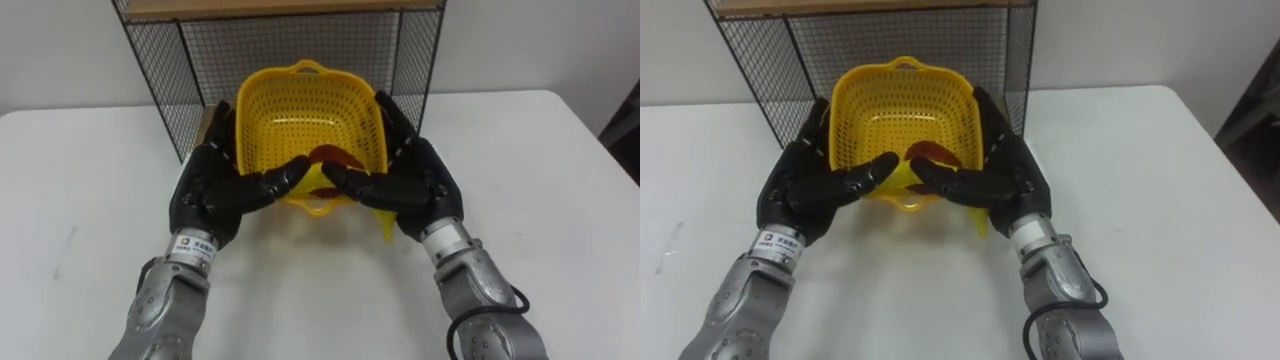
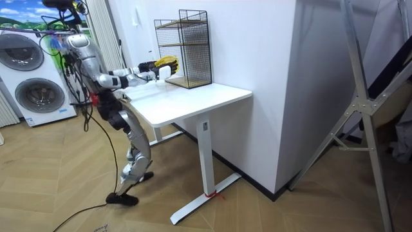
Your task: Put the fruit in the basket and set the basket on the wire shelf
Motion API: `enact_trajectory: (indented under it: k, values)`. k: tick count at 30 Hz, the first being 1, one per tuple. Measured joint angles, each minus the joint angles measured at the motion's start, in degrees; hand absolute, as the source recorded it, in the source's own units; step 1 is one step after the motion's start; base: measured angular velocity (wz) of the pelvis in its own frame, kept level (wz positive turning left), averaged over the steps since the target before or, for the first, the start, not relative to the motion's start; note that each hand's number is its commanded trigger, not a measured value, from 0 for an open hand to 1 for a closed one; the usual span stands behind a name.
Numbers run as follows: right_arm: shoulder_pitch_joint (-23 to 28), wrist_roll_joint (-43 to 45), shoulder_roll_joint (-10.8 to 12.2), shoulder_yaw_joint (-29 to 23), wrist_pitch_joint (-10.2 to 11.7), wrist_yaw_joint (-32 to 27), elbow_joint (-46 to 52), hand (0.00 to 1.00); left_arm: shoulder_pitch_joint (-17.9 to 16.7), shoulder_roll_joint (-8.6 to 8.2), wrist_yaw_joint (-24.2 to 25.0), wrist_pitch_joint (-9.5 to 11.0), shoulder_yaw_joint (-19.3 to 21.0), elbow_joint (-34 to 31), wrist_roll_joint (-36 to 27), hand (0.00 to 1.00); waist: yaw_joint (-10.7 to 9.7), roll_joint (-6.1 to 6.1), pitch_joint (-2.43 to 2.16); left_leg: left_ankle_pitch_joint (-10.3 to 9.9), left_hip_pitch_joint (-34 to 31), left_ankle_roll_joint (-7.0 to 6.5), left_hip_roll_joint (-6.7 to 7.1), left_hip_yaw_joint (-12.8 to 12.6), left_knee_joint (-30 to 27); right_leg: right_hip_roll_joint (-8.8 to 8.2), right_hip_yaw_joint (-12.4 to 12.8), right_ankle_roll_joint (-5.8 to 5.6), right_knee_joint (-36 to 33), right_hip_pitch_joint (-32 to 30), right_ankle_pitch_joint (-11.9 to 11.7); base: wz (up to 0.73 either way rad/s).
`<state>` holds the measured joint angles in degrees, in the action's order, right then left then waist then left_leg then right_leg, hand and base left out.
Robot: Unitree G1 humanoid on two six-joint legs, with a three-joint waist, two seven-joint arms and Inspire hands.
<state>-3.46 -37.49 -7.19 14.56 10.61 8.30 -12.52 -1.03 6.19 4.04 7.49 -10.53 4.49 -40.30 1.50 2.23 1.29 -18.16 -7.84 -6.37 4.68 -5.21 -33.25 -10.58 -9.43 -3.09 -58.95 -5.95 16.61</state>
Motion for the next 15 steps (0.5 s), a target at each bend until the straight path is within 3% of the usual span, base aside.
enact_trajectory:
  k: [1,3,5,6,7,15]
  values:
    - [-0.06,0.04,0.1,-0.22,0.07,0.16,-0.03,0.0,0.38,-0.04,0.0,0.11,0.1,0.01,0.25,0.0,0.08,-0.22,0.1,0.16,0.51,-0.2,-0.2,0.41,0.83,1.14,-0.1,0.3,3.51,-0.83,2.96,0.18]
    - [-0.04,0.05,0.0,-0.17,0.13,0.28,-0.66,0.0,0.6,-0.05,0.0,0.14,0.09,0.03,0.27,0.0,-0.71,-0.4,0.26,0.59,1.32,-0.72,-0.22,1.06,1.76,2.39,-0.24,0.72,11.93,-1.55,5.06,0.31]
    - [-0.05,0.06,0.05,-0.09,0.11,0.25,-1.08,0.0,0.68,-0.04,0.0,0.16,-0.01,0.04,0.39,0.0,-0.9,-0.24,0.21,0.39,1.93,-0.97,0.32,1.18,1.93,3.37,-0.16,1.08,22.57,-1.65,3.18,0.26]
    - [0.01,0.05,0.09,-0.05,0.09,0.18,-1.53,0.0,0.71,-0.34,0.0,0.15,-0.12,0.59,0.42,0.0,-1.24,-0.78,0.2,0.15,2.51,-0.9,0.35,2.2,2.15,4.12,-0.34,2.33,24.29,-1.02,1.35,0.11]
    - [-0.19,0.01,0.0,-0.26,-0.03,0.1,-2.11,0.0,0.83,-0.27,0.0,0.14,-0.19,0.62,0.58,0.0,-1.06,-1.03,-0.07,0.19,2.71,-0.74,-0.07,2.29,3.13,4.89,-0.54,2.41,26.29,-0.18,0.68,0.09]
    - [-3.24,-0.63,-0.29,-1.03,-0.98,0.12,-2.45,0.0,2.82,0.36,0.0,-0.03,0.26,0.61,0.58,0.0,-1.23,-1.01,0.04,0.52,4.56,-0.4,-1.37,2.4,6.69,6.76,-0.81,2.5,32.63,3.1,-1.58,-0.03]
